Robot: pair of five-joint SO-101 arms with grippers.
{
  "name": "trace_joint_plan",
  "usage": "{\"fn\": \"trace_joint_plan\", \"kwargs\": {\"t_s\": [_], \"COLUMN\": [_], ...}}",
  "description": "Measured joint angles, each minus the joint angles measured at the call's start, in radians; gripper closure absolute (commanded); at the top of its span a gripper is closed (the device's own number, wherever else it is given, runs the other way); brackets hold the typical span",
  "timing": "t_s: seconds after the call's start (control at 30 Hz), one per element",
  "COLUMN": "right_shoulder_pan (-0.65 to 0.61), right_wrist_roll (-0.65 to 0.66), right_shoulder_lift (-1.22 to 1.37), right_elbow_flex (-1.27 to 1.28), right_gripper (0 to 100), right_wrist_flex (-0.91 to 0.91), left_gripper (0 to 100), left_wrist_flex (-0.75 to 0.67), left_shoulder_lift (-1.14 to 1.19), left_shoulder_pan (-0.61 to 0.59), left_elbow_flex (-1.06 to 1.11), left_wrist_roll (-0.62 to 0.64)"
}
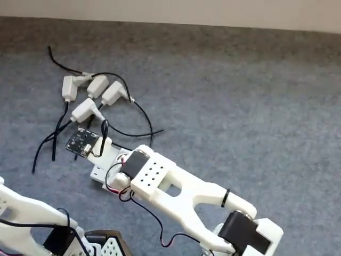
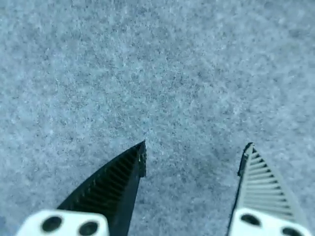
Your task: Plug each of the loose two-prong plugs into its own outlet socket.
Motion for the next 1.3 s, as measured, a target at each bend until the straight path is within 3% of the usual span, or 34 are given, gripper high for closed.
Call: {"fn": "trace_joint_plan", "kwargs": {"t_s": [0.67, 0.83, 1.03, 1.3], "right_shoulder_pan": [0.012, 0.046, 0.052, 0.052], "right_wrist_roll": [0.044, -0.014, -0.052, -0.048], "right_shoulder_lift": [0.054, 0.034, -0.18, -0.195], "right_elbow_flex": [-0.057, -0.026, 0.258, 0.299], "right_gripper": [99.1, 99.1, 99.1, 99.1], "right_wrist_flex": [0.115, -0.023, -0.299, -0.37], "left_gripper": [69, 69, 69, 69], "left_wrist_flex": [0.002, 0.155, 0.318, 0.379], "left_shoulder_lift": [0.0, 0.0, -0.078, -0.307], "left_shoulder_pan": [0.003, 0.078, 0.222, 0.374], "left_elbow_flex": [0.0, -0.038, -0.051, 0.13], "left_wrist_roll": [0.0, 0.0, 0.0, -0.021]}}
